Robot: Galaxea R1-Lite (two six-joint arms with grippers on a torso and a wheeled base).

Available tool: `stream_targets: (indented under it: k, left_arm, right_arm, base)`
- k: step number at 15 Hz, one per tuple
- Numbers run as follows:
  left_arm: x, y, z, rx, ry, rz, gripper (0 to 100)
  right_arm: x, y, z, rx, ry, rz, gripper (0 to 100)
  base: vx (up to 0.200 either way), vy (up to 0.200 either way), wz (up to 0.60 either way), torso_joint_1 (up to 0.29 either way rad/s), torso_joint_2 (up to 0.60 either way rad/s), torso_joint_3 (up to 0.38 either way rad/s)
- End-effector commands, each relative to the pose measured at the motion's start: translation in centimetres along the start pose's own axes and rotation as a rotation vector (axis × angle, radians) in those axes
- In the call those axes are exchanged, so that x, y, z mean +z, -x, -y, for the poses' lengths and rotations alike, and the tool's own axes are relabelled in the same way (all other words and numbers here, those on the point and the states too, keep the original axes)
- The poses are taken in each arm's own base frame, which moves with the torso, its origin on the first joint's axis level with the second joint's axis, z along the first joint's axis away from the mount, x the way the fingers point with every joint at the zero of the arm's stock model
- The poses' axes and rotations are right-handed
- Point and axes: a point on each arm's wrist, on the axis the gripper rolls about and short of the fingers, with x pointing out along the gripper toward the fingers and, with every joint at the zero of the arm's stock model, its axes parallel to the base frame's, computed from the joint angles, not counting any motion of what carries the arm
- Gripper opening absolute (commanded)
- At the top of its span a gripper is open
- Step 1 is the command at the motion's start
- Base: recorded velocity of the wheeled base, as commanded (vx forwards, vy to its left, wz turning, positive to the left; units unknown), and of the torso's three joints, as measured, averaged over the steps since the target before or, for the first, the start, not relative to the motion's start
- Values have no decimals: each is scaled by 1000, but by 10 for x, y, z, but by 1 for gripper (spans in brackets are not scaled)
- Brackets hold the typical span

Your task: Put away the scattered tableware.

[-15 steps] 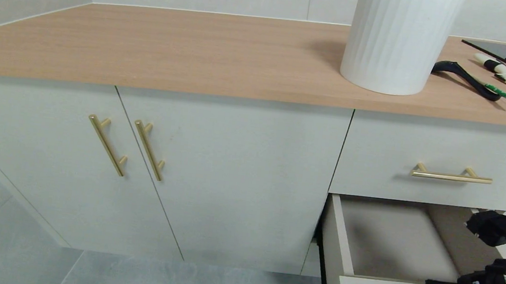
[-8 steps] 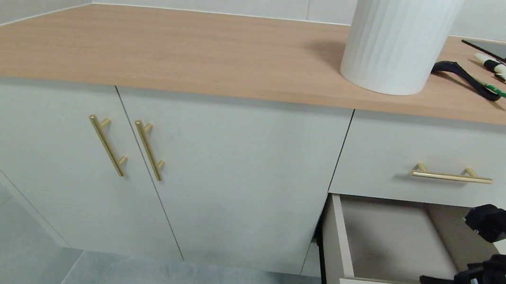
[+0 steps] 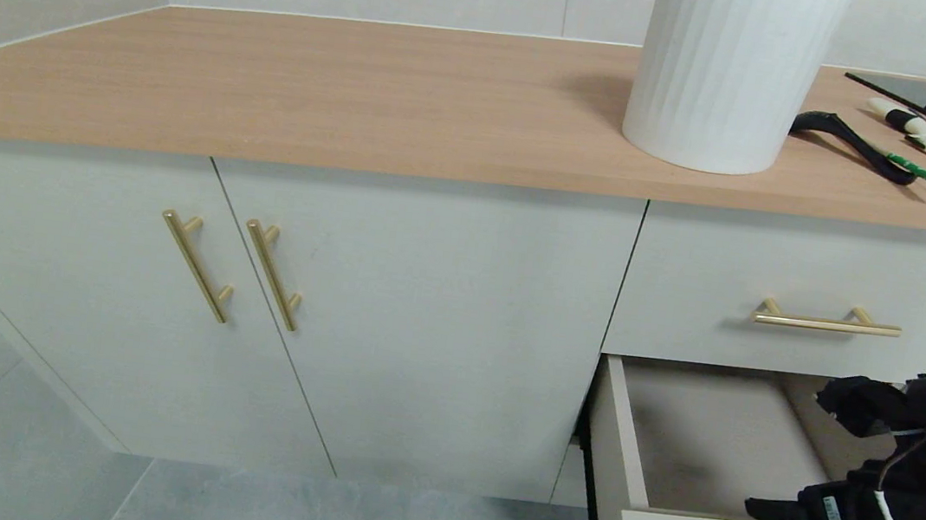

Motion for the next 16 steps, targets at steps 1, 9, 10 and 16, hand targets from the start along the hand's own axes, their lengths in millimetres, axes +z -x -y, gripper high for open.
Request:
stream_targets:
  k: [1, 9, 10, 16]
  left_arm:
    - [0, 0, 0, 0, 0, -1, 100]
    - [0, 0, 0, 0, 0, -1, 100]
    - [0, 0, 0, 0, 0, -2, 100]
    - [0, 0, 0, -1, 0, -2, 100]
  right_arm:
    - [-4, -12, -1, 1, 6, -55, 100]
    - [-23, 13, 0, 14, 124, -146, 100]
    - [-26, 18, -2, 22, 148, -169, 100]
    - [-40, 36, -16, 84, 259, -244, 100]
  base:
    - [0, 0, 0, 0, 0, 0]
    - [0, 0, 0, 0, 0, 0]
    - [0, 0, 0, 0, 0, 0]
    - [0, 0, 0, 0, 0, 0]
